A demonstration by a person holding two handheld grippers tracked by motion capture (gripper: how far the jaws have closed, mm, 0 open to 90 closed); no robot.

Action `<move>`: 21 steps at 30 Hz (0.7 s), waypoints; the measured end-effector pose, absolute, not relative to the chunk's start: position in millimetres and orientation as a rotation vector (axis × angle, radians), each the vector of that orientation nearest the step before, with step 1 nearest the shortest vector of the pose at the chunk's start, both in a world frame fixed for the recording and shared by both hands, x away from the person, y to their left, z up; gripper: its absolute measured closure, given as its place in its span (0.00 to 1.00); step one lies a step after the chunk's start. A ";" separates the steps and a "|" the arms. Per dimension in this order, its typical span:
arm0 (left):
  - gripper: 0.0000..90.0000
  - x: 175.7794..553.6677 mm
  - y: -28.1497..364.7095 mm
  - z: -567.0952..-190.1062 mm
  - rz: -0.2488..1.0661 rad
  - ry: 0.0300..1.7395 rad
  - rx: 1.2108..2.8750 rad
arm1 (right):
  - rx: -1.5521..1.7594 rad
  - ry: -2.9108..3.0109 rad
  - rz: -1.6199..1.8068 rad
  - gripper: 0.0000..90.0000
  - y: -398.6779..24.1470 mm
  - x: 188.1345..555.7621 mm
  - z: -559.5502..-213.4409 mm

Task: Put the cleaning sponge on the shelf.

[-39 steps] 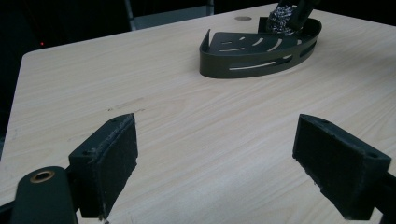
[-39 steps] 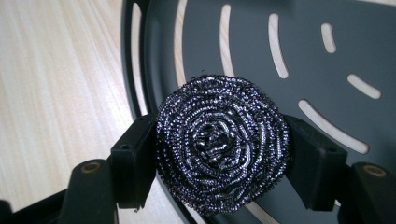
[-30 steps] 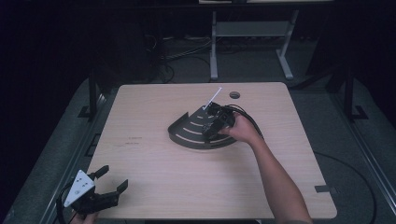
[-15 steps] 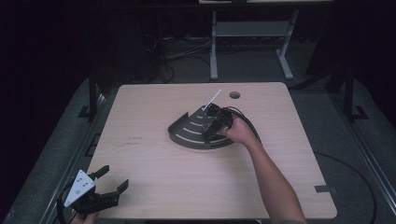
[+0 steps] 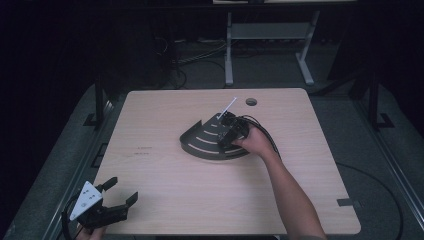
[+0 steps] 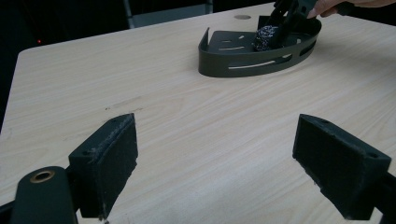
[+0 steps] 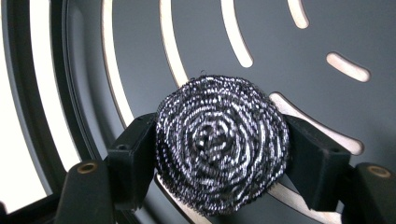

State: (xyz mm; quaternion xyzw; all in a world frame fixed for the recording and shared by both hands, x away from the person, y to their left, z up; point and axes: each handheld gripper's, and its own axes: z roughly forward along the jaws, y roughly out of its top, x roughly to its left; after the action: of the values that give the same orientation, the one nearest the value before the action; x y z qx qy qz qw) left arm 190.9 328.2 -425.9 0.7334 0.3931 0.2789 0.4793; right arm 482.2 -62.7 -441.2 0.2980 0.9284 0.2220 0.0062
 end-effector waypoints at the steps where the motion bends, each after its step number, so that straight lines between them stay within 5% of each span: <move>1: 0.15 190.9 328.1 -425.9 0.683 0.957 1.790 | 0.934 2.906 0.692 0.33 -62.2 481.8 -441.4; 21: 0.15 189.1 327.6 -425.4 0.685 0.956 1.794 | 0.945 2.883 0.773 0.24 -66.3 477.1 -430.8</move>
State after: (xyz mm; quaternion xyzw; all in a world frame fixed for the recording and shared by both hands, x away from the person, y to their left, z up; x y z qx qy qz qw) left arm 189.1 327.6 -425.4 0.7346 0.3916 0.2805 0.4779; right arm 477.1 -66.3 -430.8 0.3018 0.9208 0.2470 0.0055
